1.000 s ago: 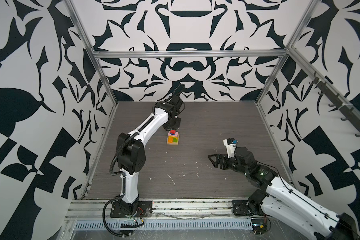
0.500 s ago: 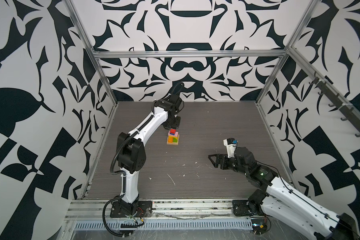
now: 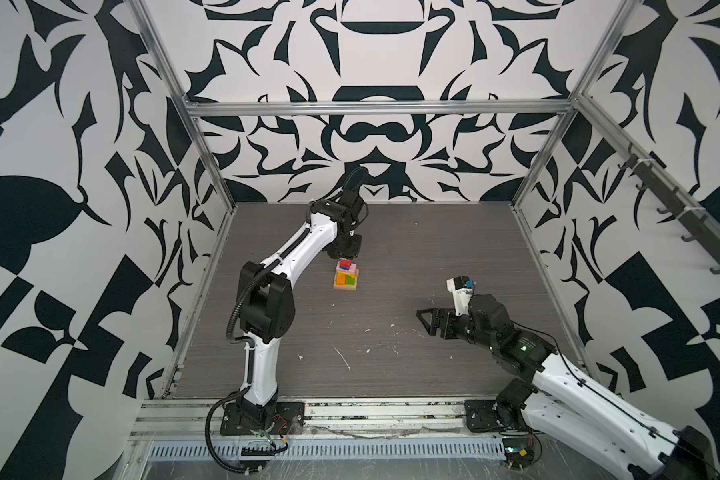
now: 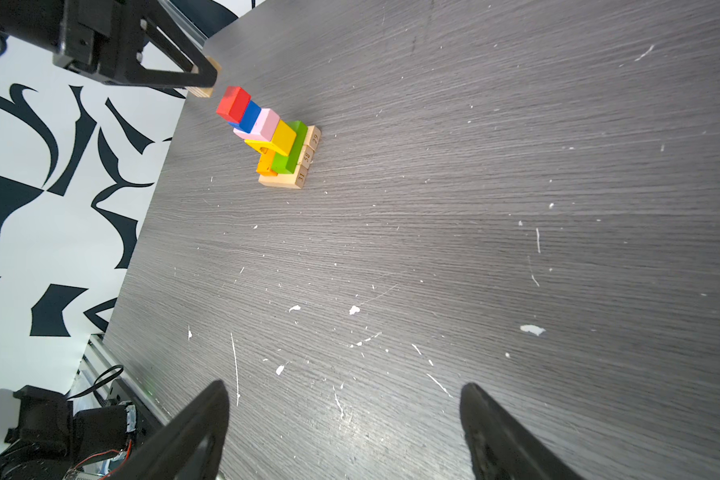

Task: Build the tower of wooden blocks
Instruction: 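Lower the light wood cube onto the red cube with the left gripper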

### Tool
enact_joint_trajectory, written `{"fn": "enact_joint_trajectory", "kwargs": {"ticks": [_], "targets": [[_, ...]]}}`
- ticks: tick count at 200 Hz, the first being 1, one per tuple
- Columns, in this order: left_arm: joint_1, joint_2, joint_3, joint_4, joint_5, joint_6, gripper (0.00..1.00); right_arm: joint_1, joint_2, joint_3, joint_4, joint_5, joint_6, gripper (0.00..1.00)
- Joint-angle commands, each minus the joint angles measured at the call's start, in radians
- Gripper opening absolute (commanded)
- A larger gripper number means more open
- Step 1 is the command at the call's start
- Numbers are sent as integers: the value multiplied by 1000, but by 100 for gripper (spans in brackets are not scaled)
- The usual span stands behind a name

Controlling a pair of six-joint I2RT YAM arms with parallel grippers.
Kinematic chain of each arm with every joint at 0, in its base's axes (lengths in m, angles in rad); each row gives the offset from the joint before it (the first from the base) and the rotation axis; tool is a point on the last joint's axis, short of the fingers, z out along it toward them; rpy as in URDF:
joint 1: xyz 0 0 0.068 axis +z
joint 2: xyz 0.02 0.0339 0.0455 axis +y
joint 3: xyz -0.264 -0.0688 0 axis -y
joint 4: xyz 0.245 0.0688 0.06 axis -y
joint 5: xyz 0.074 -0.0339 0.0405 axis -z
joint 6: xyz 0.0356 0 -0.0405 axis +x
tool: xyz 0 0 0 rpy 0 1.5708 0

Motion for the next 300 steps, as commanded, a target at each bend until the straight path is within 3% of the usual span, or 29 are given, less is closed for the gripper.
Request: {"fn": "enact_joint_trajectory", "kwargs": {"ticks": [1,300], "targets": [[10,24,21,-41,19,3,31,6,1,42,9,6,-15,90],[11,45,-28,-20,-2,-23,31,5,-5,34,9,7,-13,91]]}}
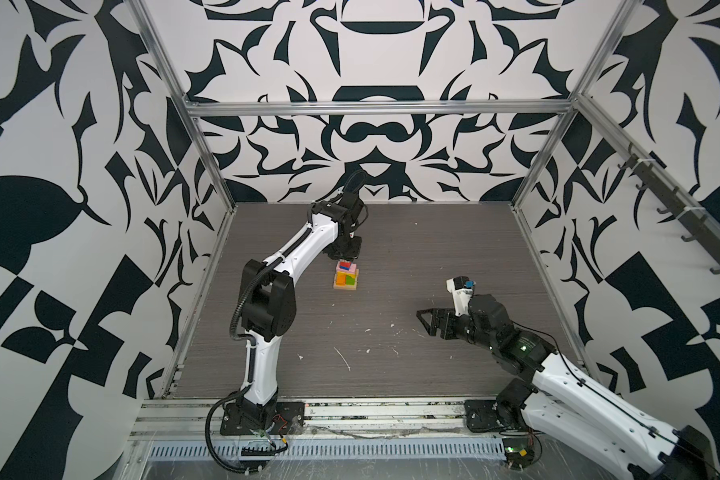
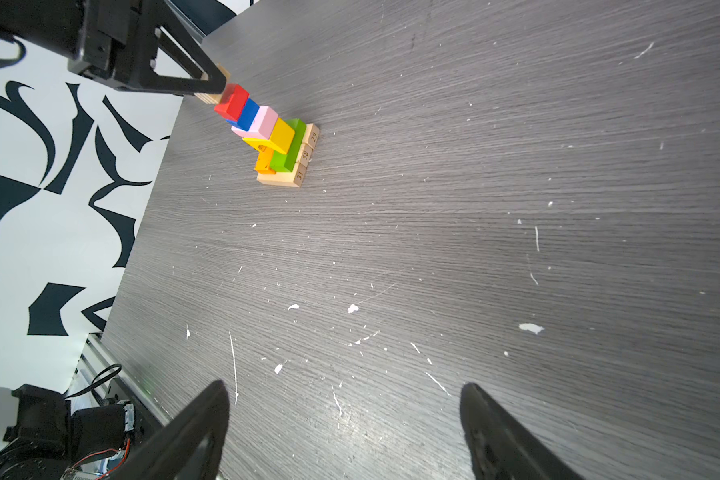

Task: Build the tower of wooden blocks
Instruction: 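Lower the light wood cube onto the red cube with the left gripper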

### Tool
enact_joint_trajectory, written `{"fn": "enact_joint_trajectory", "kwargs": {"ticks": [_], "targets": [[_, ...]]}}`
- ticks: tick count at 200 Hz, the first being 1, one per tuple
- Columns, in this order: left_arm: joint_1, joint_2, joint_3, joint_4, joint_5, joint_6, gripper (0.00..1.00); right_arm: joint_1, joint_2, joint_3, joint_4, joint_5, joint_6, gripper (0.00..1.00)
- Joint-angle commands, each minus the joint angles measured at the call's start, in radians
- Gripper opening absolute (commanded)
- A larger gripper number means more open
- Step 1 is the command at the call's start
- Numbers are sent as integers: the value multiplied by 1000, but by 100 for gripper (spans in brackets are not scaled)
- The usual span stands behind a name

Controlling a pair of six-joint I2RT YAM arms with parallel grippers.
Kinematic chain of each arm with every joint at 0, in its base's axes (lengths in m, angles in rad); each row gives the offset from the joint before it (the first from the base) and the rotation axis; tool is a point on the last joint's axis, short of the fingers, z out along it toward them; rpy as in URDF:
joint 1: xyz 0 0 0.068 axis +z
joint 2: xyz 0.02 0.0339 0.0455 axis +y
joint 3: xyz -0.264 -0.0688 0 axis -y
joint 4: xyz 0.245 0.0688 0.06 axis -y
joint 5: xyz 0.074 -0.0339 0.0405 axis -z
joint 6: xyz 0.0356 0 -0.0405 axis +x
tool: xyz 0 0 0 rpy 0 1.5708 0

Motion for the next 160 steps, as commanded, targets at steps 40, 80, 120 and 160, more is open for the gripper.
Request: {"fn": "enact_joint_trajectory", "kwargs": {"ticks": [40,80,120,160], "targets": [[6,30,-11,-30,-12,-8,31,5,-5,34,12,7,-13,91],[6,30,-18,-27,-7,-9,32,6,-4,34,12,7,-13,91],[7,30,-18,-25,-6,-12,35,6,-3,32,12,6,-11,90],[6,30,-13,-27,-7,-12,41,5,-5,33,14,6,-10,91]]}}
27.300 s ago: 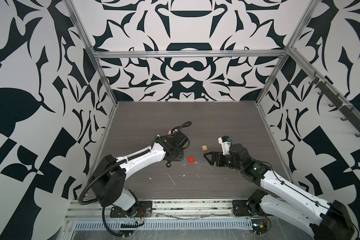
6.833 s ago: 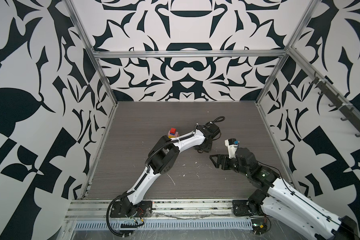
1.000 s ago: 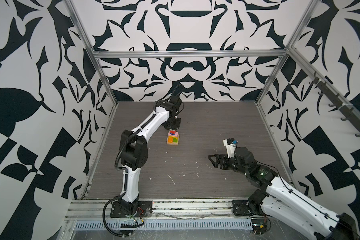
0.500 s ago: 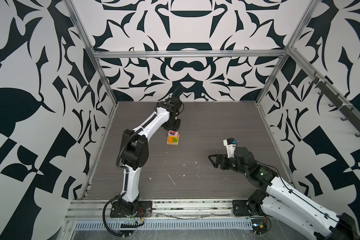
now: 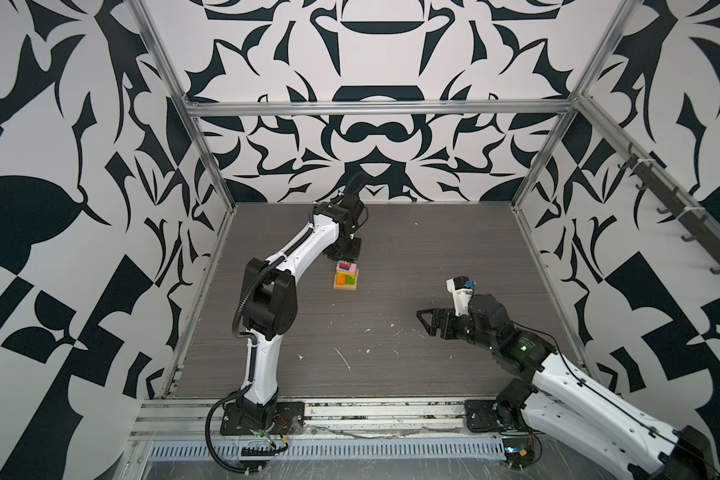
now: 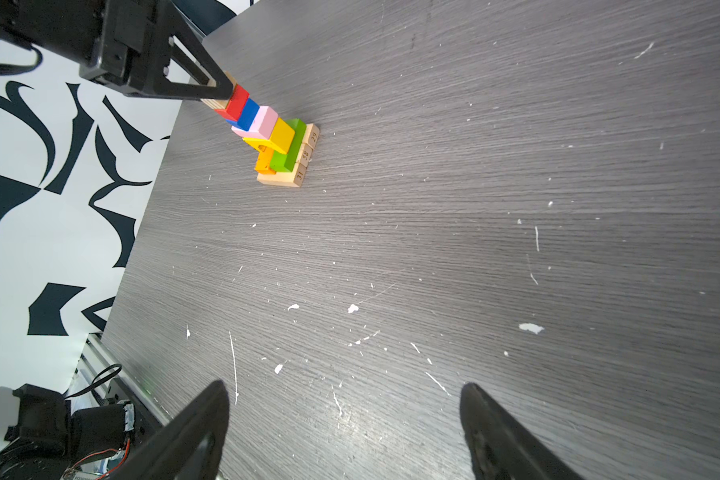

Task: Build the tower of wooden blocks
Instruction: 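Lower the light wood cube onto the red cube with the left gripper, then open the left gripper and lift it away from the stack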

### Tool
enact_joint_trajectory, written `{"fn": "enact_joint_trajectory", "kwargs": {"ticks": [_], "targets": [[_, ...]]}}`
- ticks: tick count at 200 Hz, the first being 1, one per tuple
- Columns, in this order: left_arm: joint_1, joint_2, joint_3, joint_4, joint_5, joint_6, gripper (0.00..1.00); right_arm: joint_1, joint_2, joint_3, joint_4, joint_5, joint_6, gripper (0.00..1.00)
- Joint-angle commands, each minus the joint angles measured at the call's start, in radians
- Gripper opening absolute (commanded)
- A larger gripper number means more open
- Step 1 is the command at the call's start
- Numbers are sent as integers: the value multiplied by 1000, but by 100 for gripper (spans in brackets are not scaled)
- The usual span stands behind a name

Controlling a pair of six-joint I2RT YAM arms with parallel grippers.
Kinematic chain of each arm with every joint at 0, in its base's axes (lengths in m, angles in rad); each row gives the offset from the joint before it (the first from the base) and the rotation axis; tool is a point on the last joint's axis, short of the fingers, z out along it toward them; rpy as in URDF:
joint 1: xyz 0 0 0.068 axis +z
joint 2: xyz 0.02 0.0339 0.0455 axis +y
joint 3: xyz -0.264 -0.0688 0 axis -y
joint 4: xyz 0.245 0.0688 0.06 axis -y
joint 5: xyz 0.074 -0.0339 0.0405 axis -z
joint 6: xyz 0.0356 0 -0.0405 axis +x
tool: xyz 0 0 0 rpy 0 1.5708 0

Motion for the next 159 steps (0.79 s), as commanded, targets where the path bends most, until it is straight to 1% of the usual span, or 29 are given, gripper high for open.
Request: {"fn": "enact_joint_trajectory", "kwargs": {"ticks": [1,56,83,92,105,114,124,130,136,140,159], "targets": [[6,16,-11,-34,2,-3,41,6,-5,34,13,7,-11,91],[6,17,-9,-34,0,-5,55,6,-2,34,12,6,-10,91],[6,13,-8,-30,-7,-5,65,6,-4,35,11,7,-12,90],[6,10,-8,-29,-15,-6,71,6,-5,35,9,8,-13,91],[5,1,-14,-21,-17,-8,73,6,-7,36,8,8,-12,91],[5,-9,-21,-11,-22,-10,77,6,-7,37,8,8,-12,91],[5,-20,-27,-2,-29,-11,82,6,-7,38,6,8,-12,91],[4,-26,-26,1,-36,-11,84,6,-7,38,5,8,-13,91],[5,-32,-28,3,-43,-11,95,5,-7,38,5,8,-13,91],[5,-38,-28,4,-46,-9,100,5,-7,38,5,9,-13,91],[5,-63,-35,17,-56,-5,99,6,-5,41,5,12,-15,91]]}}
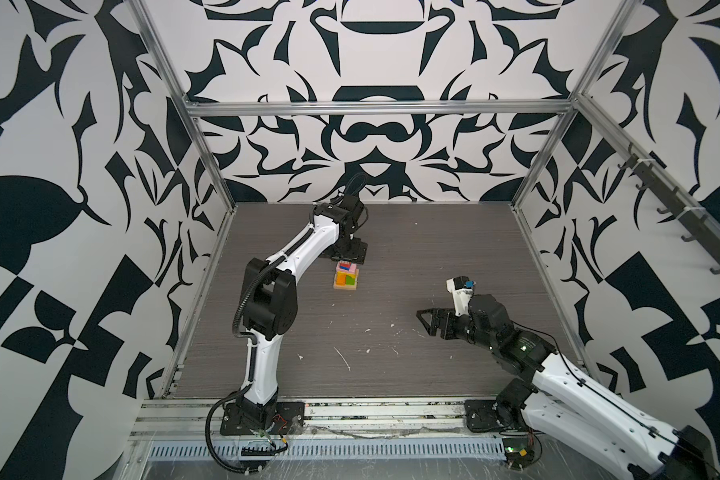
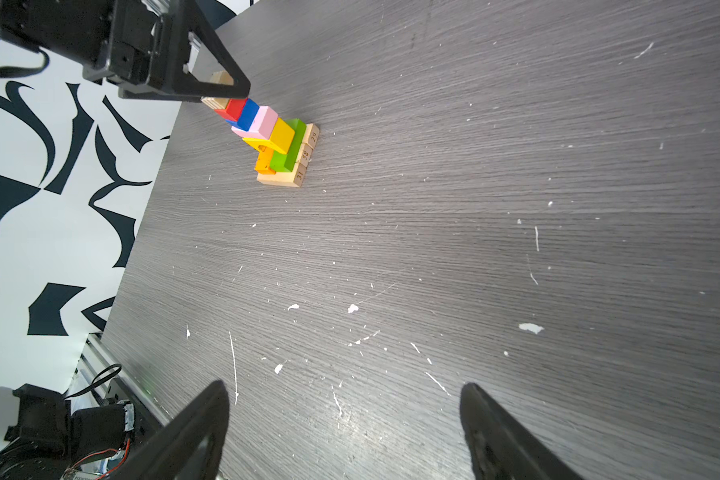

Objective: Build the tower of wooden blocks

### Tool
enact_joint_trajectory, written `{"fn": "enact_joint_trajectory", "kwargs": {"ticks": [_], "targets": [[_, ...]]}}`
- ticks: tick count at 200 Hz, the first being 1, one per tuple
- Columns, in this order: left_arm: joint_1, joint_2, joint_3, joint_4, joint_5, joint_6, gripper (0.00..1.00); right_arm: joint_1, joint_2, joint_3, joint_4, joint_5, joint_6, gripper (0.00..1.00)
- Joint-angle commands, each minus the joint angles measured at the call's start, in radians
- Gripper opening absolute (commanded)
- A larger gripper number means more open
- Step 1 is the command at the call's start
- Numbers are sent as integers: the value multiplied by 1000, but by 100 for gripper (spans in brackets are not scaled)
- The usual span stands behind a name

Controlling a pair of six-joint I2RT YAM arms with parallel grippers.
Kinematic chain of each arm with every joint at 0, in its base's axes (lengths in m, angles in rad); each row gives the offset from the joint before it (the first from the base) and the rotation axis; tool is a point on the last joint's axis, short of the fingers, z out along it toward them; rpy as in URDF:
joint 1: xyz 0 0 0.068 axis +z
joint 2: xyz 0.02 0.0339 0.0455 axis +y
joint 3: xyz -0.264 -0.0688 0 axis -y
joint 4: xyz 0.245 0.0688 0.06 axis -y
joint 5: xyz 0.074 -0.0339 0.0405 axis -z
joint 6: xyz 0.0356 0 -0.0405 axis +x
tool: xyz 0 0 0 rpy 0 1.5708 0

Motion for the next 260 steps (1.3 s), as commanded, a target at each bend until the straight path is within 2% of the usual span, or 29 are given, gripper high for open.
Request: {"fn": "enact_joint_trajectory", "kwargs": {"ticks": [1,61,92,157,187,230,245,260], "targets": [[5,-62,-18,-5,-25,0,100,5,-5,41,5,12,-15,91],[5,-201,-113,82,-54,13,100,5,31,86,-32,88,-122,92],[11,-313,-206,183,-69,22,99,5,32,92,1,131,-196,94],[89,-483,-382,330,-61,52,99,5,84,131,17,227,-398,96],[170,-573,-512,428,-62,83,100,-7,88,118,39,435,-434,100],[291,-810,-830,734,-47,153,100,-75,88,86,99,560,-512,100],[356,-856,-911,805,4,161,100,-137,100,68,134,559,-526,100],[394,-883,-989,877,-6,188,100,-183,110,28,209,538,-571,100]]}}
